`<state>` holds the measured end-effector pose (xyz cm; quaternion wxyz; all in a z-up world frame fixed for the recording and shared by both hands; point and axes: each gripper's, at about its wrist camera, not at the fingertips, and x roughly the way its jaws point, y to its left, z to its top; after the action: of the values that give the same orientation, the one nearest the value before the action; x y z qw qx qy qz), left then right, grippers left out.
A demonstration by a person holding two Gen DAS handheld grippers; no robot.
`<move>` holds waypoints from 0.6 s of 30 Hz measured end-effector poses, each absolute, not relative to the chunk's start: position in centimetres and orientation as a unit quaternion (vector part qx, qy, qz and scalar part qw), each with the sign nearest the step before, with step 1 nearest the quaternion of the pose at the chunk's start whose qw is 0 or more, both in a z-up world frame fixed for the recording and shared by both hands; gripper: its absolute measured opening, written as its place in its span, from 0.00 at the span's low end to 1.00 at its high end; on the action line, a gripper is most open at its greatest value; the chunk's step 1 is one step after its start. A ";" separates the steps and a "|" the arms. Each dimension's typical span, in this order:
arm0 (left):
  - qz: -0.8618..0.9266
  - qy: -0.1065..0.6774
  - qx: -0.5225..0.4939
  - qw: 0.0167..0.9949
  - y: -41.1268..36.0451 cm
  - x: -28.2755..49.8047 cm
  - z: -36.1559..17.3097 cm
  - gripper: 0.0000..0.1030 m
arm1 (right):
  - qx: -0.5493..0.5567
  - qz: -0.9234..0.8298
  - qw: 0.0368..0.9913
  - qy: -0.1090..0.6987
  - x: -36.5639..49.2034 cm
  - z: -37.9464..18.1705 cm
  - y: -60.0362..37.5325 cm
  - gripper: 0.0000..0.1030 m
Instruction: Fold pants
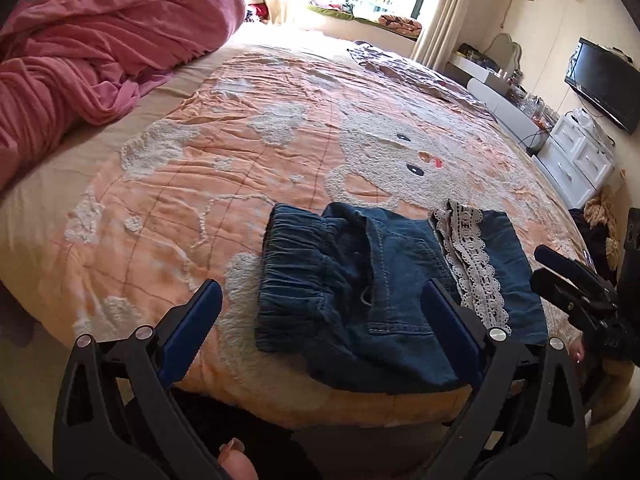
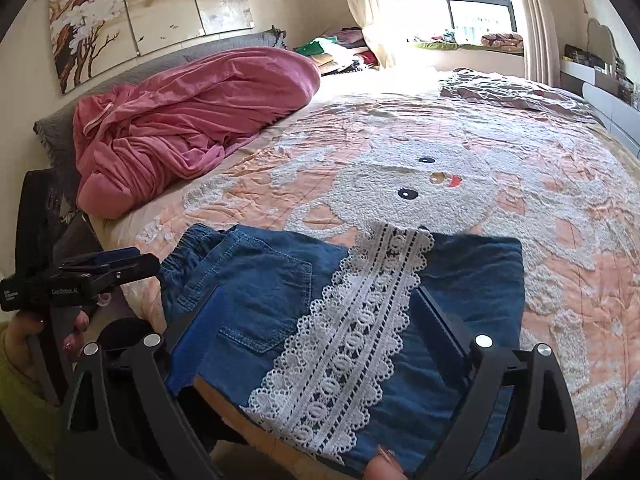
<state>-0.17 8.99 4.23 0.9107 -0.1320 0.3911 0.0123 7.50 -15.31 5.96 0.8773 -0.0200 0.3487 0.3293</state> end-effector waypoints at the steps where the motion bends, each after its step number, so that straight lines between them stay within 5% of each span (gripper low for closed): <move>1: 0.014 0.392 -0.135 0.910 9.3 -0.4 4.2 0.91 | -0.031 0.332 0.875 0.350 8.0 6.1 -14.5 0.90; 18: -0.017 0.431 -0.170 0.886 9.7 -0.2 0.4 0.91 | -0.122 0.456 0.758 0.451 14.4 4.8 -0.3 0.90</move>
<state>-0.17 9.66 0.45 0.8860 -0.1697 0.4312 -0.0166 14.40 -0.33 4.77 0.7580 -0.1217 0.4506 0.4557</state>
